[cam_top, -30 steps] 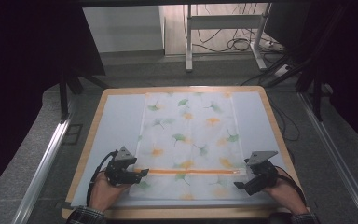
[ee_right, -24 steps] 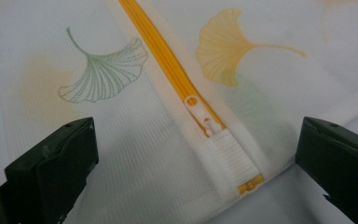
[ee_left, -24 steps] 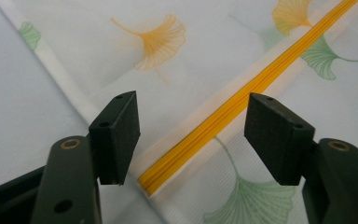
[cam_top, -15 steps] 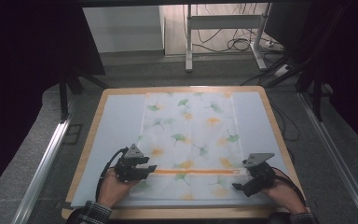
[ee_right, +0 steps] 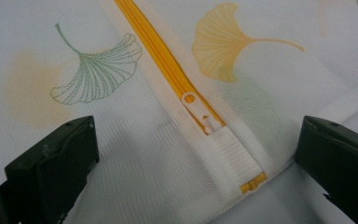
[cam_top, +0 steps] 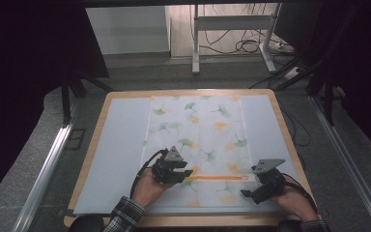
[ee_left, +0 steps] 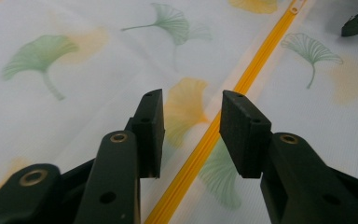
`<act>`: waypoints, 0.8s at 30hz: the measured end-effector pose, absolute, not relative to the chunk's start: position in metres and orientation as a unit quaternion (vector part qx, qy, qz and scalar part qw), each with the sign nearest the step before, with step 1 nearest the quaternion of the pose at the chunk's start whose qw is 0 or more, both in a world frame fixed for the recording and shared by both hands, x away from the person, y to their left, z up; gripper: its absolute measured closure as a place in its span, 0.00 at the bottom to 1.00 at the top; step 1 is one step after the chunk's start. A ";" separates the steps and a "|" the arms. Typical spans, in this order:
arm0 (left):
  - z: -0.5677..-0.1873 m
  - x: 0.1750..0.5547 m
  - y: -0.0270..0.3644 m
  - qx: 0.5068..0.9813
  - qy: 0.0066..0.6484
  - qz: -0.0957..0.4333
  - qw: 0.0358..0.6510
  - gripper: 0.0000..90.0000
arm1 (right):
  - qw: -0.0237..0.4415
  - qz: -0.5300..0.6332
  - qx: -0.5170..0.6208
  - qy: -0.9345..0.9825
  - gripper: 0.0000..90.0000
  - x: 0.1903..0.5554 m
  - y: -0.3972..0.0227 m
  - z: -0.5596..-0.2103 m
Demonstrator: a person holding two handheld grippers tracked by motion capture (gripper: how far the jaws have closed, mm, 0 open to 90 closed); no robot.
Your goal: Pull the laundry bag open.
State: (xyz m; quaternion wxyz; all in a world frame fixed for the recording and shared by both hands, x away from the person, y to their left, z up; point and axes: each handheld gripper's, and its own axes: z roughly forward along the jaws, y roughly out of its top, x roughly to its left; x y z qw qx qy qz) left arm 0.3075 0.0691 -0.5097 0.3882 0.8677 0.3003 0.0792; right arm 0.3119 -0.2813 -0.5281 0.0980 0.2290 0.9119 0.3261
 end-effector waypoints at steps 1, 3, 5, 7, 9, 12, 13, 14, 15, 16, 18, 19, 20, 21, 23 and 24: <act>-0.511 0.308 0.064 0.870 0.297 0.078 0.386 0.68 | 0.098 0.326 0.229 0.912 0.00 0.312 -0.281 -0.528; -0.513 0.310 0.057 0.872 0.293 0.076 0.385 0.69 | 0.098 0.326 0.229 0.912 0.00 0.312 -0.281 -0.528; -0.514 0.312 0.048 0.872 0.289 0.074 0.387 0.69 | 0.098 0.326 0.229 0.912 0.00 0.312 -0.281 -0.528; -0.513 0.315 0.037 0.872 0.283 0.069 0.392 0.71 | 0.098 0.326 0.230 0.912 0.00 0.312 -0.281 -0.528; -0.513 0.317 0.028 0.874 0.275 0.064 0.396 0.73 | 0.098 0.327 0.230 0.912 0.00 0.312 -0.281 -0.528; -0.514 0.318 0.010 0.877 0.265 0.059 0.397 0.75 | 0.098 0.327 0.230 0.912 0.00 0.312 -0.281 -0.528; -0.514 0.319 0.006 0.878 0.262 0.058 0.398 0.75 | 0.098 0.327 0.230 0.911 0.00 0.312 -0.281 -0.528; -0.514 0.319 0.001 0.878 0.258 0.055 0.399 0.76 | 0.098 0.327 0.230 0.911 0.00 0.312 -0.282 -0.528; -0.515 0.320 -0.004 0.879 0.254 0.053 0.400 0.76 | 0.098 0.327 0.230 0.911 0.00 0.312 -0.282 -0.528; -0.515 0.320 -0.008 0.880 0.250 0.053 0.400 0.77 | 0.098 0.327 0.231 0.911 0.00 0.312 -0.282 -0.528; -0.516 0.321 -0.018 0.881 0.246 0.049 0.401 0.78 | 0.098 0.327 0.231 0.911 0.00 0.312 -0.282 -0.528; -0.517 0.322 -0.021 0.881 0.244 0.046 0.402 0.78 | 0.098 0.327 0.231 0.911 0.00 0.312 -0.282 -0.528; -0.517 0.324 -0.026 0.883 0.240 0.046 0.400 0.78 | 0.098 0.327 0.231 0.911 0.00 0.312 -0.282 -0.528; -0.517 0.324 -0.029 0.884 0.239 0.045 0.399 0.78 | 0.098 0.327 0.232 0.911 0.00 0.311 -0.282 -0.528; -0.518 0.326 -0.037 0.883 0.237 0.039 0.404 0.79 | 0.097 0.327 0.233 0.911 0.00 0.311 -0.282 -0.528; -0.518 0.327 -0.040 0.883 0.236 0.038 0.405 0.80 | 0.097 0.327 0.232 0.911 0.00 0.311 -0.282 -0.528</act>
